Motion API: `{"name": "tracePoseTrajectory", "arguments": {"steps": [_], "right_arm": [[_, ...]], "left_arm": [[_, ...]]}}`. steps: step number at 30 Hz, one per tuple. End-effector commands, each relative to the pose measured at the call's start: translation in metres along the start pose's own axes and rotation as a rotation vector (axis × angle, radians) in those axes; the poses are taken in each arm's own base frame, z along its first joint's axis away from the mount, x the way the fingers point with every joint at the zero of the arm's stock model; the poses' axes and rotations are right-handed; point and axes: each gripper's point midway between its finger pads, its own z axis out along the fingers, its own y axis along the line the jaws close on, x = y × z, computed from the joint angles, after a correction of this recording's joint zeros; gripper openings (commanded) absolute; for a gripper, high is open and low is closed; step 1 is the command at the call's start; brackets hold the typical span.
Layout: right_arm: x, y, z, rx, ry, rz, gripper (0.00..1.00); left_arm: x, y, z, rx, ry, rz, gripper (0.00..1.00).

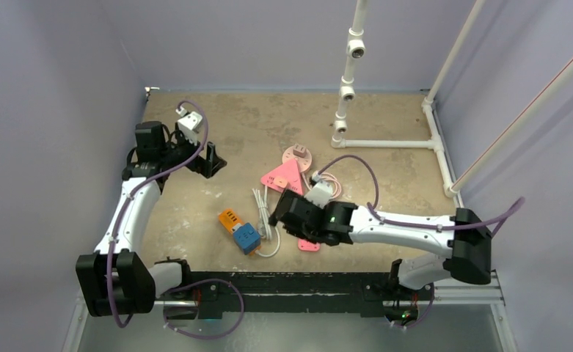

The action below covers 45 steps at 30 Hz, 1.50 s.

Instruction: Insert the plug

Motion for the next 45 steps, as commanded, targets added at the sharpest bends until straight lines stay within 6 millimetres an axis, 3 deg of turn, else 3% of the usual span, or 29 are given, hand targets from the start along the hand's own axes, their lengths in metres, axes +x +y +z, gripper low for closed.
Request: {"name": "tracePoseTrajectory", "arguments": {"steps": [1, 3, 5, 7, 11, 13, 15, 19, 23, 27, 30, 37, 45], "right_arm": [[-0.122, 0.041, -0.033, -0.097, -0.299, 0.101, 0.99], [-0.188, 0.037, -0.038, -0.093, -0.442, 0.121, 0.99], [-0.236, 0.031, -0.045, -0.11, -0.557, 0.07, 0.99], [-0.264, 0.028, -0.055, -0.133, -0.648, 0.034, 0.99], [-0.285, 0.024, -0.089, -0.241, -0.796, -0.027, 0.99], [-0.292, 0.025, -0.111, -0.332, -0.843, -0.012, 0.99], [-0.297, 0.018, -0.12, -0.358, -0.862, 0.021, 0.99], [-0.294, 0.012, -0.109, -0.339, -0.829, 0.009, 0.99], [-0.292, 0.001, -0.095, -0.274, -0.788, 0.042, 0.99], [-0.294, -0.006, -0.095, -0.237, -0.776, 0.073, 0.99], [-0.295, -0.009, -0.102, -0.243, -0.781, 0.099, 0.99], [-0.292, -0.014, -0.104, -0.229, -0.77, 0.104, 0.99], [-0.292, -0.014, -0.114, -0.259, -0.779, 0.118, 0.99]], "left_arm": [[-0.028, -0.038, 0.001, 0.152, -0.042, 0.124, 0.99], [-0.031, -0.067, 0.004, 0.243, -0.038, 0.194, 0.99], [-0.032, -0.089, 0.004, 0.325, -0.039, 0.241, 0.99], [-0.03, -0.106, 0.004, 0.385, -0.028, 0.27, 0.99], [-0.015, -0.14, 0.005, 0.504, 0.049, 0.349, 0.99], [-0.005, -0.161, 0.008, 0.542, 0.09, 0.406, 0.99], [0.007, -0.187, 0.011, 0.579, 0.123, 0.478, 0.99], [0.037, -0.238, 0.02, 0.638, 0.182, 0.606, 0.99], [0.063, -0.27, 0.03, 0.672, 0.191, 0.72, 0.99], [0.093, -0.298, 0.041, 0.739, 0.252, 0.792, 0.99], [0.117, -0.307, 0.051, 0.771, 0.3, 0.841, 0.99], [0.15, -0.314, 0.077, 0.723, 0.338, 0.861, 0.99], [0.167, -0.311, 0.098, 0.656, 0.384, 0.841, 0.99]]}}
